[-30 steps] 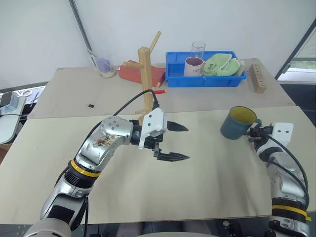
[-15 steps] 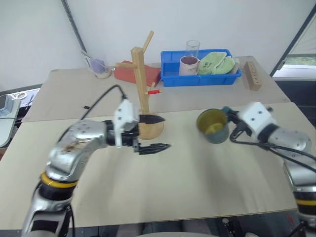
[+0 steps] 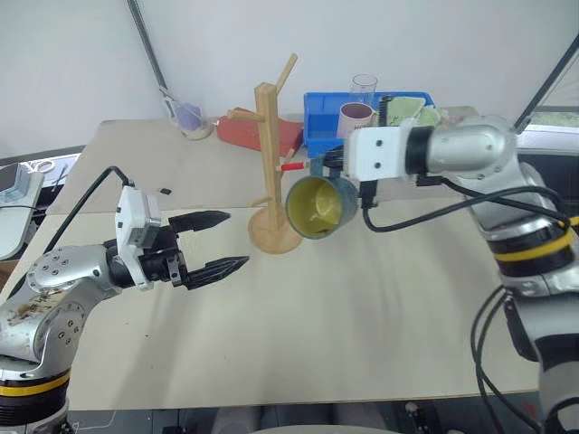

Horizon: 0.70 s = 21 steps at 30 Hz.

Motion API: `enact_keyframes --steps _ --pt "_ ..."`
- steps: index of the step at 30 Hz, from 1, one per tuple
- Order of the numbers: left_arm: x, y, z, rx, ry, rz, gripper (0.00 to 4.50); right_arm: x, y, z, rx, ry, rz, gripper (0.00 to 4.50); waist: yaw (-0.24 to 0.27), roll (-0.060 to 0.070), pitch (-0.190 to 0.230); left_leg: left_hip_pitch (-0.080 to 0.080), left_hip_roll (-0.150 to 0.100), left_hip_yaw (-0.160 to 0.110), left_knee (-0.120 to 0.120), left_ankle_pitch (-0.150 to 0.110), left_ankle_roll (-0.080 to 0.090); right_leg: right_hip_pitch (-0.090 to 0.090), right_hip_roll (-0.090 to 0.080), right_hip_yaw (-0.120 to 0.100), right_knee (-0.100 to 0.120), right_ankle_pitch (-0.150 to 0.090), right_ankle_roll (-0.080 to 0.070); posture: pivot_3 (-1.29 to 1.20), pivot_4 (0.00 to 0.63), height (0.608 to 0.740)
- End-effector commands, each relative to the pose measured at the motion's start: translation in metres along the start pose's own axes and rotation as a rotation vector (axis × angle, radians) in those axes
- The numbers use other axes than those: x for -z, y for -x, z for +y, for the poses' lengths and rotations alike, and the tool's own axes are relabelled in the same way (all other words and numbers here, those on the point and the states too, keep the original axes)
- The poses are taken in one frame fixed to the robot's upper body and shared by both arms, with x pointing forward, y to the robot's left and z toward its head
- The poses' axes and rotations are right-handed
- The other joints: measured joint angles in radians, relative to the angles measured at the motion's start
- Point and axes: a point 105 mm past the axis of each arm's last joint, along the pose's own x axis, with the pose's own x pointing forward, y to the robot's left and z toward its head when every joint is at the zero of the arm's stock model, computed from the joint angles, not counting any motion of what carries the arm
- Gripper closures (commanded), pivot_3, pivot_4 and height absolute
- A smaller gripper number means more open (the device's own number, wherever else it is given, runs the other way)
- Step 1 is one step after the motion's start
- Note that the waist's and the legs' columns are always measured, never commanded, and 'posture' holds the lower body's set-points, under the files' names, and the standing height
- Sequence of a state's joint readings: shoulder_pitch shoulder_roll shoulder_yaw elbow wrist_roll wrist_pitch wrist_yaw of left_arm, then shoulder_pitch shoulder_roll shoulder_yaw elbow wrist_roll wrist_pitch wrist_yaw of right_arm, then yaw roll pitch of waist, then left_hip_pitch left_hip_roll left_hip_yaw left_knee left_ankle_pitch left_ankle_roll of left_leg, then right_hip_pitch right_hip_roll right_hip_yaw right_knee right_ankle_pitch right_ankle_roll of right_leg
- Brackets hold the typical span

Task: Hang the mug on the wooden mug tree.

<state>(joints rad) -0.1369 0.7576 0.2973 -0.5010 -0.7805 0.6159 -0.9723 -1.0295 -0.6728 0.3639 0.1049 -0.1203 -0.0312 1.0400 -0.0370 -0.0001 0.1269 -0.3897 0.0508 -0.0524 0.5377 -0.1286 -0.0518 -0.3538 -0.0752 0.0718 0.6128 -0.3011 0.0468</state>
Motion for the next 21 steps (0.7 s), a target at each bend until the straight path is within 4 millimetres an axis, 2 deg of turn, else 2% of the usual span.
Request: enact_keyframes --steps 1,2,20,21 --pt "-0.009 0.000 -0.003 -0.003 -0.035 -0.024 0.00 -0.008 0.001 -0.020 0.048 0.072 -0.014 4.47 0.000 0.000 0.000 0.000 0.000 0.000 0.000 0.000 0.001 0.000 0.000 0.000 0.000 0.000 0.000 0.00 0.150 0.740" --pt "-0.008 -0.001 -0.003 -0.002 -0.035 -0.025 0.00 -0.008 0.000 -0.022 0.050 0.079 -0.014 4.47 0.000 0.001 0.000 0.000 0.000 0.000 -0.001 0.004 0.006 0.000 0.000 0.000 0.001 0.000 0.000 0.00 0.150 0.740" --pt "-0.014 -0.011 0.000 -0.001 -0.054 -0.080 0.00 -0.011 -0.024 -0.028 0.028 0.131 -0.045 4.47 -0.006 0.001 -0.001 0.001 0.001 -0.001 -0.001 0.004 0.006 0.000 0.002 0.000 0.002 0.000 0.000 0.00 0.150 0.740" --pt "-0.014 -0.011 0.001 -0.003 -0.054 -0.082 0.00 -0.011 -0.024 -0.028 0.024 0.127 -0.047 3.75 -0.006 0.001 -0.001 0.001 0.001 -0.001 -0.001 0.004 0.006 0.000 0.002 0.000 0.002 0.000 0.000 0.00 0.150 0.740"
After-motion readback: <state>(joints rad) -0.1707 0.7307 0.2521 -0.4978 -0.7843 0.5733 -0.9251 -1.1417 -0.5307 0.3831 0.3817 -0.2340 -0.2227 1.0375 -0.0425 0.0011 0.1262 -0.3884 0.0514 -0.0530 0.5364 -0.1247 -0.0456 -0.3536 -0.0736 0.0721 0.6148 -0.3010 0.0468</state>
